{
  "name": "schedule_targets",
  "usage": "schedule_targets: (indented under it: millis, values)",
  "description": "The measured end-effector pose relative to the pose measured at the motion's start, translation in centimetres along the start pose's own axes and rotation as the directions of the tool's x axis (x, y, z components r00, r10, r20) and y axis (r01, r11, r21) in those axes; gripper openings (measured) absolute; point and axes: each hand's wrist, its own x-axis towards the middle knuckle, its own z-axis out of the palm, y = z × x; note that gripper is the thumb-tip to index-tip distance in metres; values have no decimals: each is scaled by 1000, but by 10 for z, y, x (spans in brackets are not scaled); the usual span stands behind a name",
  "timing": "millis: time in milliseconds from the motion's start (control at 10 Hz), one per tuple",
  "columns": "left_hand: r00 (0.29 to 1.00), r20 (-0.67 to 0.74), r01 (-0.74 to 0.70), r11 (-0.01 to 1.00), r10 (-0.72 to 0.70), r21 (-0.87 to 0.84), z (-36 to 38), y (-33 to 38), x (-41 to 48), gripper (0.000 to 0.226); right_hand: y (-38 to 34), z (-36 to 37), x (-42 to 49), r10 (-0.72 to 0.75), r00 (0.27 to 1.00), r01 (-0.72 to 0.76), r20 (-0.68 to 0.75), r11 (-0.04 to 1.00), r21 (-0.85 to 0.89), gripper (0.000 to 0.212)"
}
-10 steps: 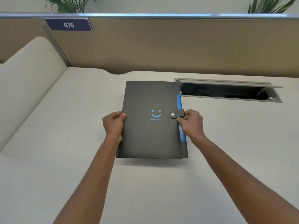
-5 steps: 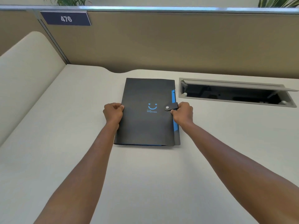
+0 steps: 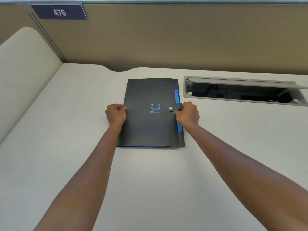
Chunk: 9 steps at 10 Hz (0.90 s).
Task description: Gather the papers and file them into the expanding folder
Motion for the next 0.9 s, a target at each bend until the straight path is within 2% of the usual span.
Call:
schedule_targets:
  millis: [100, 200, 300, 400, 500, 700, 900]
  values:
    - [1000, 8, -15, 1000, 15, 8, 1, 0, 0, 8, 1, 1, -1, -17, 1000, 17, -2, 998, -52, 19]
    - [999, 15, -52, 998, 51, 45, 3, -1, 0, 21, 2, 2, -1, -26, 1000, 26, 4, 997, -67, 21]
    - [999, 7, -52, 997, 52, 55, 3, -3, 0, 20, 1, 2, -1, -37, 999, 38, 20, 995, -94, 24]
    - [999, -6, -46, 998, 46, 35, 4, -4, 1, 7, 1, 3, -2, -57, 998, 58, 15, 991, -119, 26]
    - [1000, -13, -26, 999, 26, 32, 3, -3, 0, 14, 1, 3, -5, -72, 997, 72, 5, 988, -138, 27]
    - [999, 8, -39, 999, 39, 21, 0, -2, -2, 6, 1, 3, -6, -80, 997, 80, 6, 987, -141, 28]
    - [999, -1, -39, 998, 39, 39, -1, -1, -7, 16, 11, -4, -2, -96, 993, 100, 65, 992, -72, 24]
